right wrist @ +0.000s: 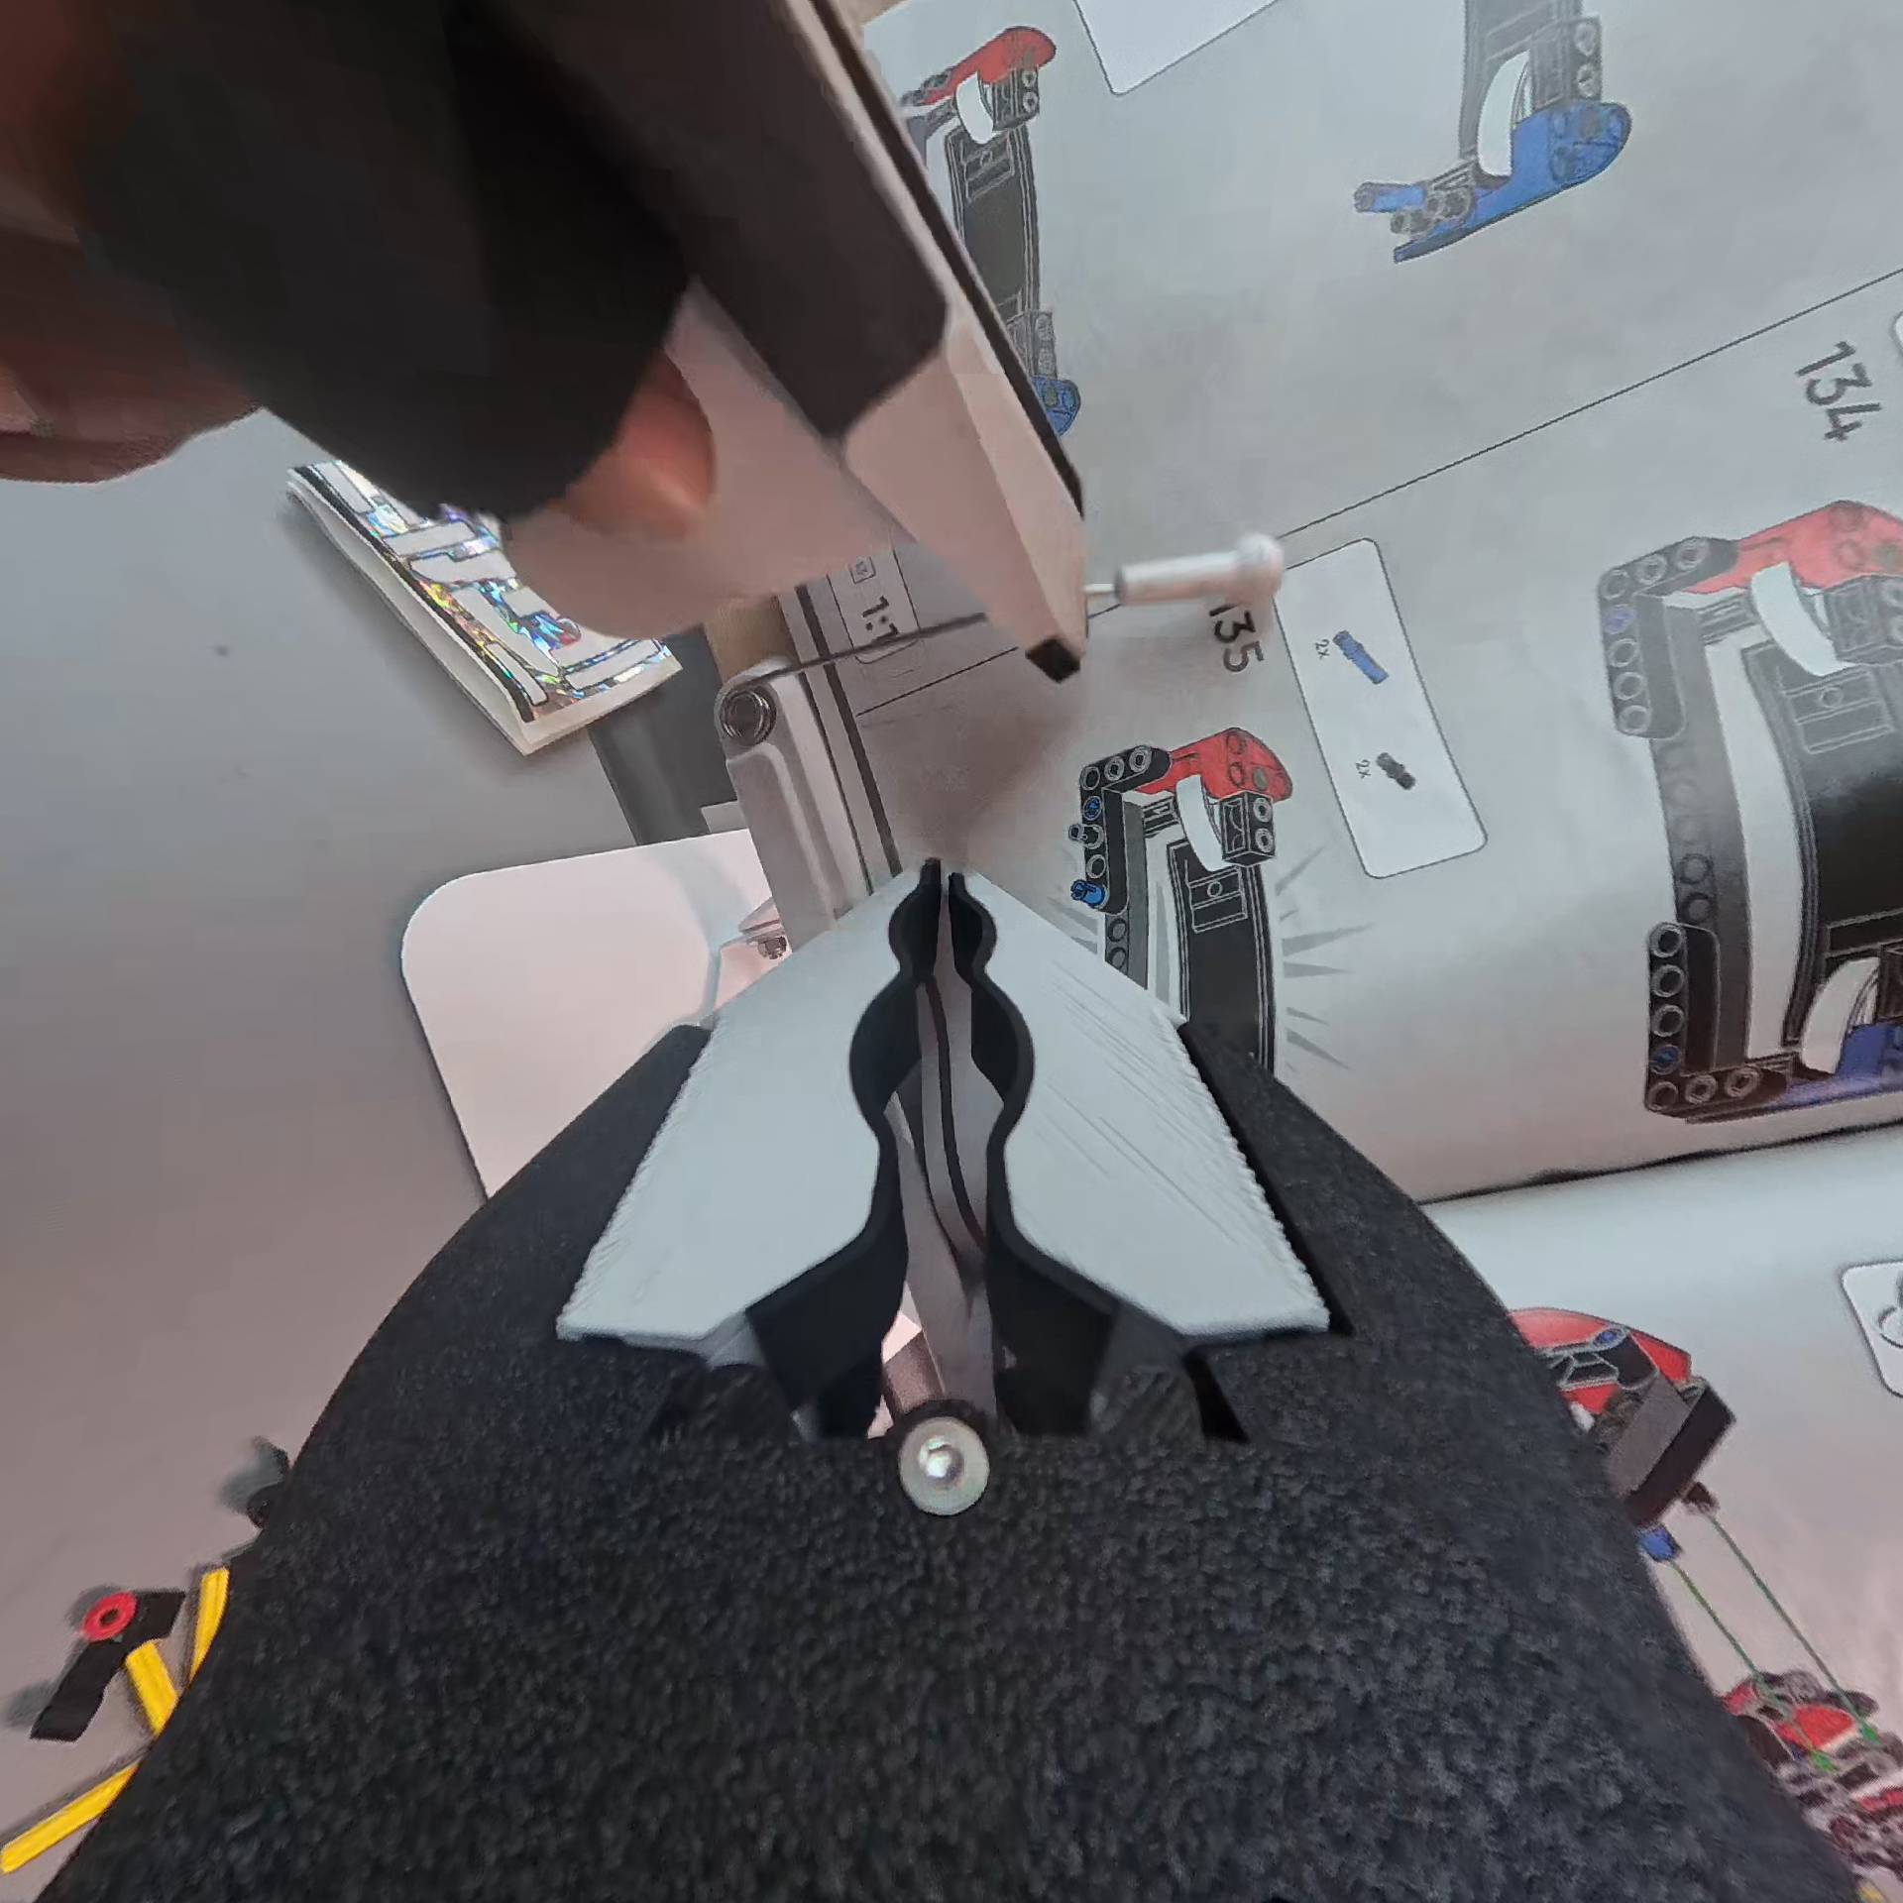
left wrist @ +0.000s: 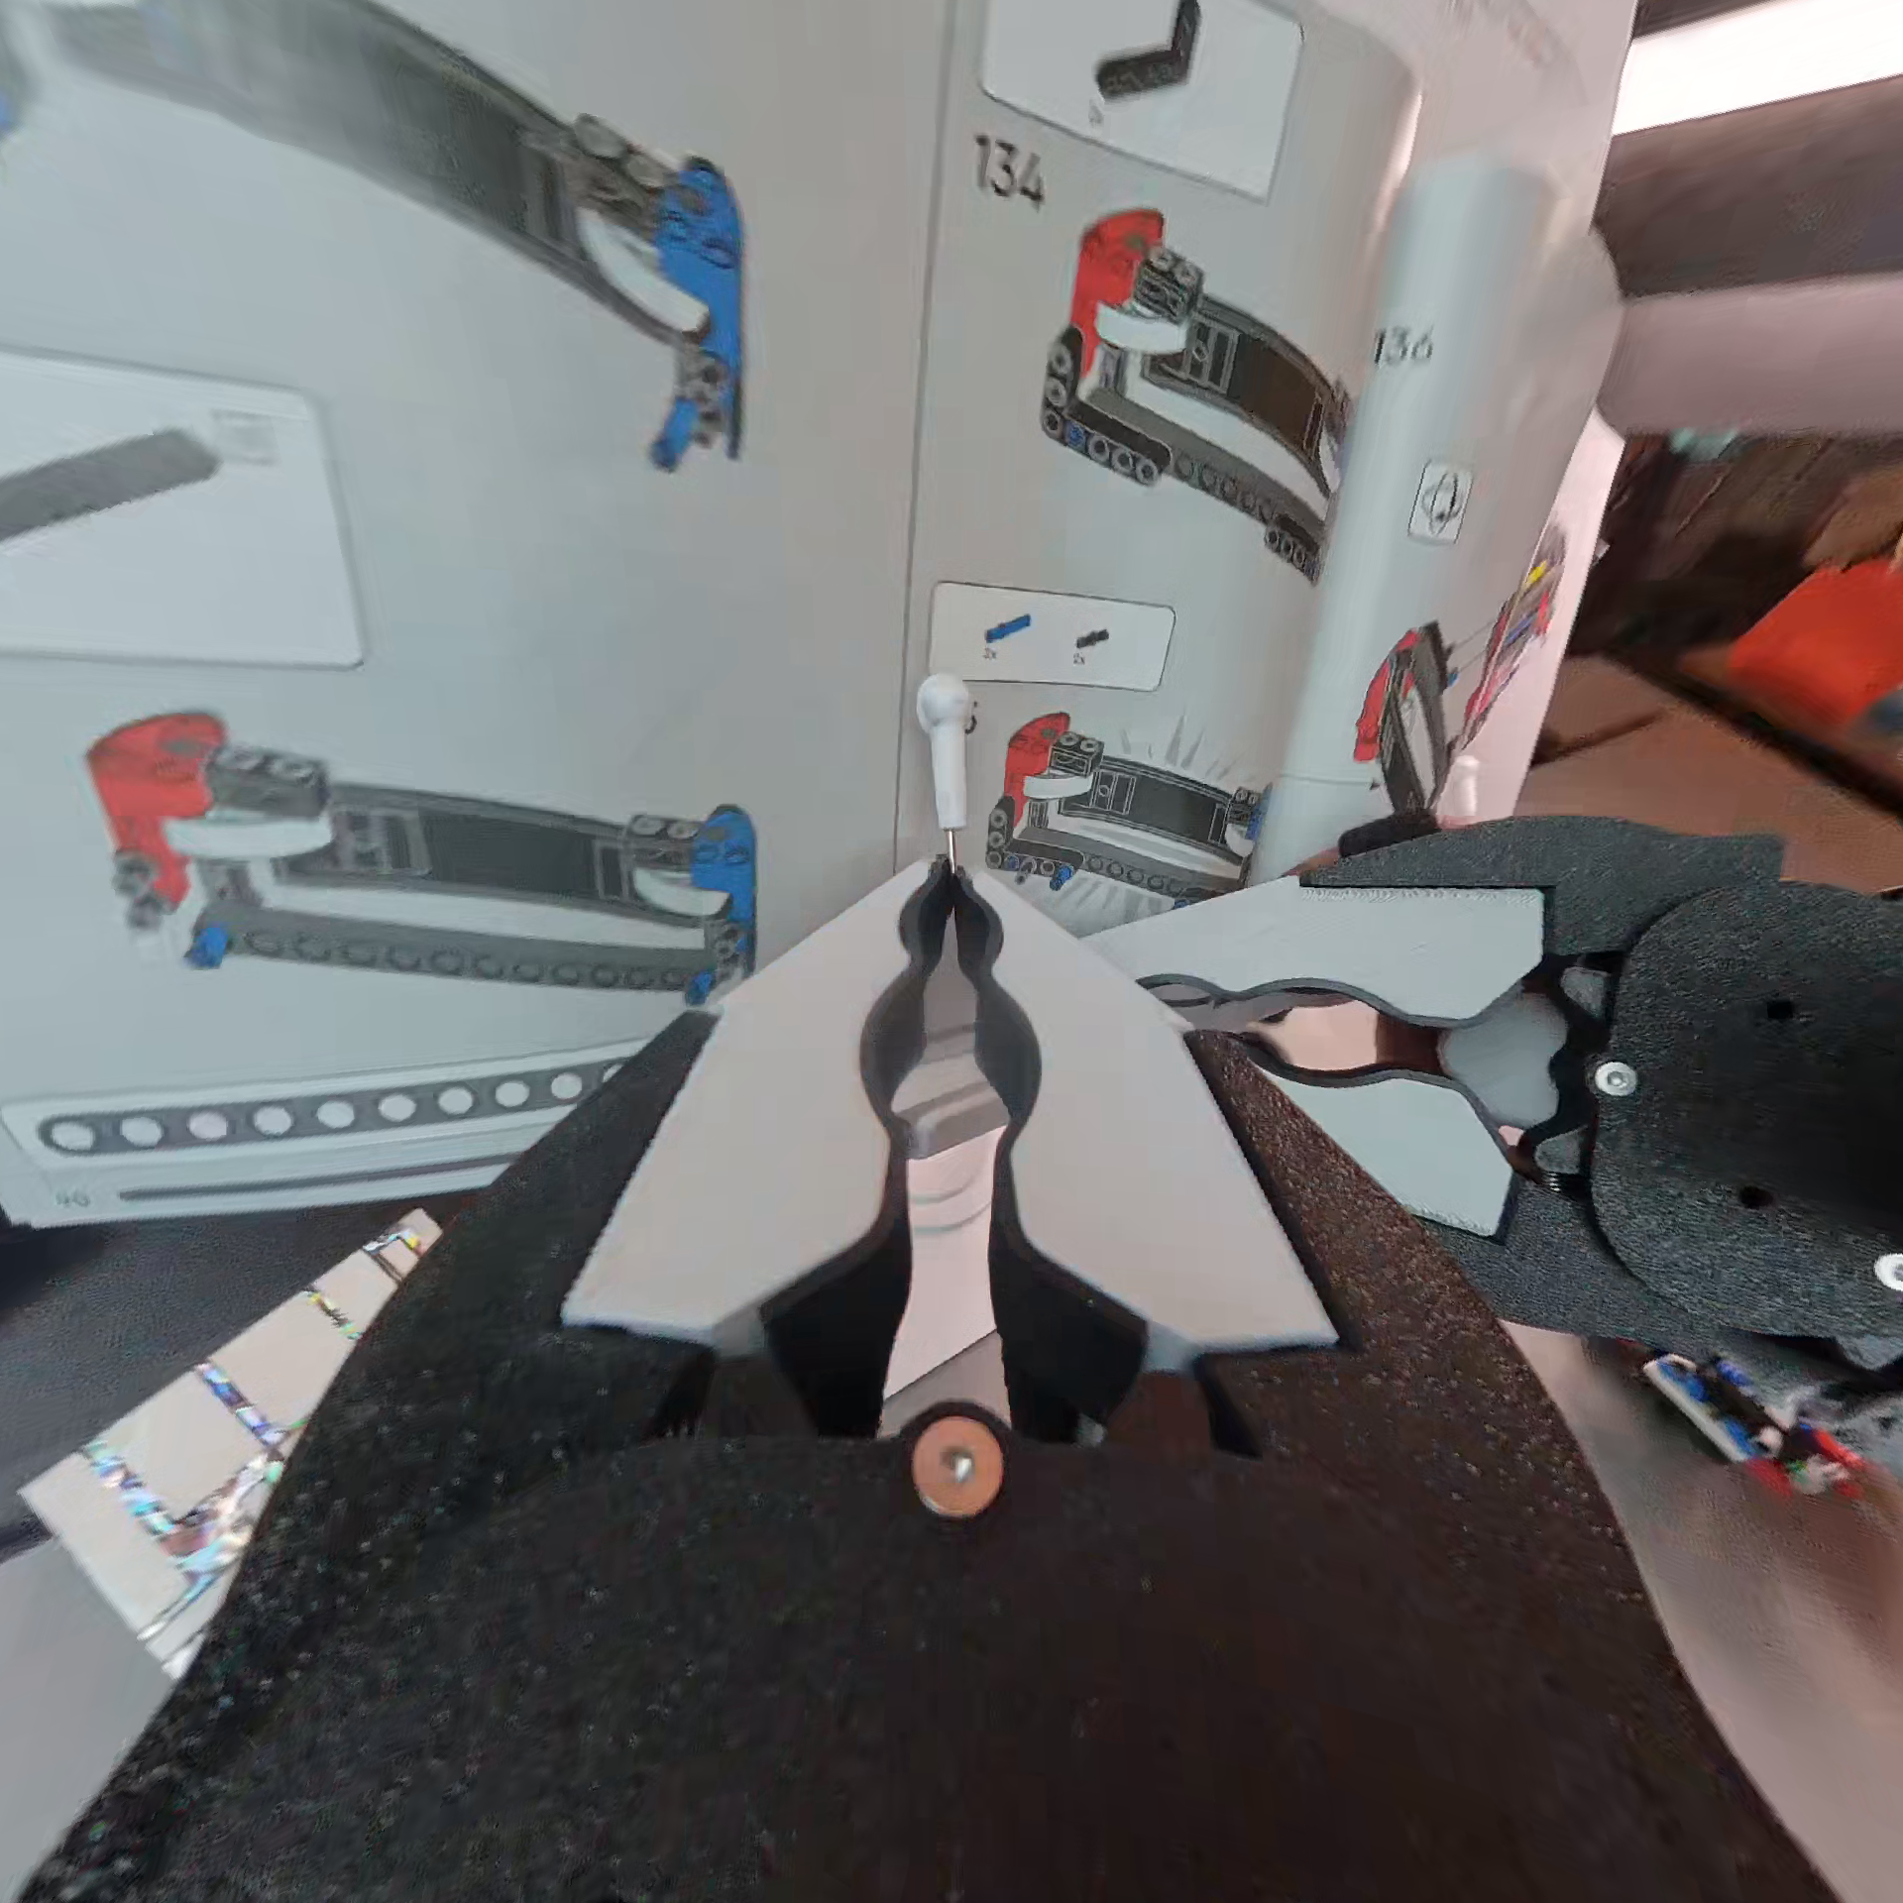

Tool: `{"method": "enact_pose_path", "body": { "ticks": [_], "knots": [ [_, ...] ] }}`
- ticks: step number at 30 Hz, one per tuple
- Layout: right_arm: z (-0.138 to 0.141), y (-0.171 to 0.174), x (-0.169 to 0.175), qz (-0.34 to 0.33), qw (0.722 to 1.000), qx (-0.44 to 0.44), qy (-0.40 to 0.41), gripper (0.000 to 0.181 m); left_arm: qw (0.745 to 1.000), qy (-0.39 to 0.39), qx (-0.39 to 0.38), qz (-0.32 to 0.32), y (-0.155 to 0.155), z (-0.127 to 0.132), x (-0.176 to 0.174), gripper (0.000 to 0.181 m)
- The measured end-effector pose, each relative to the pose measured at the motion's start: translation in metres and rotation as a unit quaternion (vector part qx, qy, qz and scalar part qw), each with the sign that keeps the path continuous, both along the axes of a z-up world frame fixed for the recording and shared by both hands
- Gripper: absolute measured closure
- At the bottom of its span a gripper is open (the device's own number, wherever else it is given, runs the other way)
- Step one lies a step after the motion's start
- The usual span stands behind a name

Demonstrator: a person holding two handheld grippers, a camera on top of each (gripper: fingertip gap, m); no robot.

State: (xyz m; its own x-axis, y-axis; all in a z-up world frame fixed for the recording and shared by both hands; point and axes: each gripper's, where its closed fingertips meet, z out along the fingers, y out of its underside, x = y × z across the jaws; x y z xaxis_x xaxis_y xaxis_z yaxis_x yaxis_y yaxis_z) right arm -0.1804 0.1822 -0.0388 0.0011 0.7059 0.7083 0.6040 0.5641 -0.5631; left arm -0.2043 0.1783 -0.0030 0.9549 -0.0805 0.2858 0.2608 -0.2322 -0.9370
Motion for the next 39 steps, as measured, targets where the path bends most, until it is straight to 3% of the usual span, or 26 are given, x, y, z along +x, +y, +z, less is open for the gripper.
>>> {"method": "enact_pose_path", "body": {
  "ticks": [3,9,14,18,21,23,27,29,33,39],
  "knots": [
    [-0.001,-0.004,0.002,0.012,1.000,-0.004,0.003,0.168,0.998,0.053,-0.026,0.027,0.007,-0.003,0.001,0.181],
    [0.022,-0.018,0.032,0.042,0.994,-0.056,0.084,0.157,0.997,0.032,0.009,0.067,0.001,-0.001,-0.009,0.181],
    [0.028,-0.007,0.081,0.011,0.985,-0.099,0.144,0.156,0.997,0.037,0.000,0.064,-0.001,-0.004,-0.009,0.180],
    [0.021,0.010,0.125,-0.041,0.974,-0.123,0.185,0.156,0.995,0.032,0.031,0.088,-0.010,0.007,-0.012,0.168],
    [0.014,0.029,0.157,-0.094,0.960,-0.138,0.224,0.156,0.992,0.074,0.069,0.079,-0.018,0.024,0.008,0.166],
    [0.007,0.043,0.172,-0.129,0.948,-0.152,0.250,0.158,0.992,0.097,0.069,0.037,-0.016,0.023,0.038,0.165],
    [-0.001,0.065,0.177,-0.173,0.921,-0.192,0.292,0.156,0.990,0.125,0.047,-0.054,0.004,0.006,0.103,0.170],
    [-0.007,0.076,0.175,-0.196,0.910,-0.211,0.298,0.152,0.986,0.149,0.025,-0.070,0.019,-0.008,0.125,0.173],
    [-0.014,0.090,0.175,-0.219,0.901,-0.224,0.300,0.153,0.970,0.237,-0.008,-0.043,0.044,-0.026,0.129,0.181],
    [-0.012,0.106,0.175,-0.216,0.913,-0.202,0.282,0.150,0.969,0.243,-0.034,-0.021,0.054,-0.026,0.129,0.181]
  ]
}}
